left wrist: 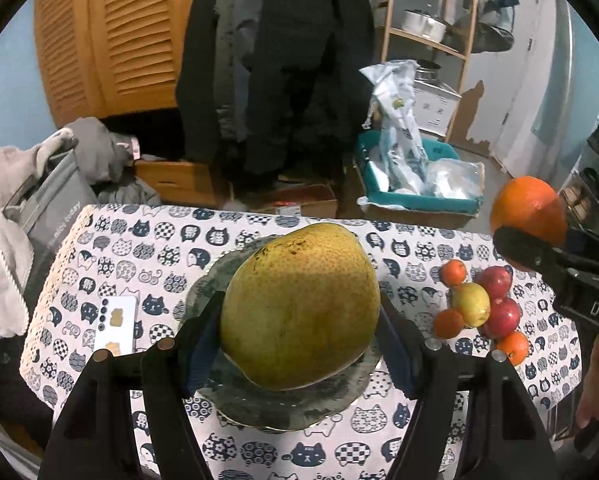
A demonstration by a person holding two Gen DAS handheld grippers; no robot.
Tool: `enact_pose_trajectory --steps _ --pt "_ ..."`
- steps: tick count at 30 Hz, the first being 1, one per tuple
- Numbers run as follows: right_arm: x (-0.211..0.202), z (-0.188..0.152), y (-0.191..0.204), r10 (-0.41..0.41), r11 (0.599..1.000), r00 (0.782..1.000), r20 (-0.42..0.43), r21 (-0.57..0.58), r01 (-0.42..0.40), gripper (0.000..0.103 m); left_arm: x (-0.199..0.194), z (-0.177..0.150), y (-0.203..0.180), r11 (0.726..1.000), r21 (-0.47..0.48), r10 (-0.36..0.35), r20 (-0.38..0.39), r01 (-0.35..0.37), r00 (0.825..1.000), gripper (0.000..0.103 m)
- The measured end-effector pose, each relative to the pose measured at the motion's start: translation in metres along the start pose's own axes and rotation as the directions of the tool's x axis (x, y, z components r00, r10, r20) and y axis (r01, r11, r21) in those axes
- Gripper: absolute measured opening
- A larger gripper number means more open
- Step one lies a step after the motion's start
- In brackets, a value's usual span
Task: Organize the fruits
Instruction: 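Carry the pomelo over the green bowl with the left tool while the right tool follows with the orange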
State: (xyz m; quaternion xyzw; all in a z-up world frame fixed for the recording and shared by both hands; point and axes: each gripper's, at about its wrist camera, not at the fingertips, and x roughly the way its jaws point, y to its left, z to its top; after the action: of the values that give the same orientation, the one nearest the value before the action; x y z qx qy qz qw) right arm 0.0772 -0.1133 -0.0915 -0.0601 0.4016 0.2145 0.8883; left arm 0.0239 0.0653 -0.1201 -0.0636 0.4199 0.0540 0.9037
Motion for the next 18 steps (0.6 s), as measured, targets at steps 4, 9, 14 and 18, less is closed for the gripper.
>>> enact_pose_trajectory --steps 4,9,14,18 --pt "0.015 0.004 0.018 0.030 0.999 0.999 -0.025 -0.016 -0.030 0.064 0.005 0.000 0.018 1.000 -0.025 0.010 -0.013 -0.010 1.000 0.073" --pt "0.040 0.006 0.039 0.050 0.998 0.997 -0.065 -0.034 -0.052 0.064 0.016 -0.003 0.039 0.998 -0.058 0.017 -0.044 -0.019 0.999 0.073" --pt "0.069 0.007 0.055 0.059 0.997 0.992 -0.109 -0.046 -0.065 0.064 0.034 -0.009 0.054 0.997 -0.073 0.027 -0.079 -0.033 0.997 0.073" --pt "0.091 0.006 0.066 0.077 0.995 0.985 -0.152 -0.044 -0.085 0.064 0.055 -0.019 0.069 0.995 -0.093 0.031 -0.126 -0.043 0.991 0.073"
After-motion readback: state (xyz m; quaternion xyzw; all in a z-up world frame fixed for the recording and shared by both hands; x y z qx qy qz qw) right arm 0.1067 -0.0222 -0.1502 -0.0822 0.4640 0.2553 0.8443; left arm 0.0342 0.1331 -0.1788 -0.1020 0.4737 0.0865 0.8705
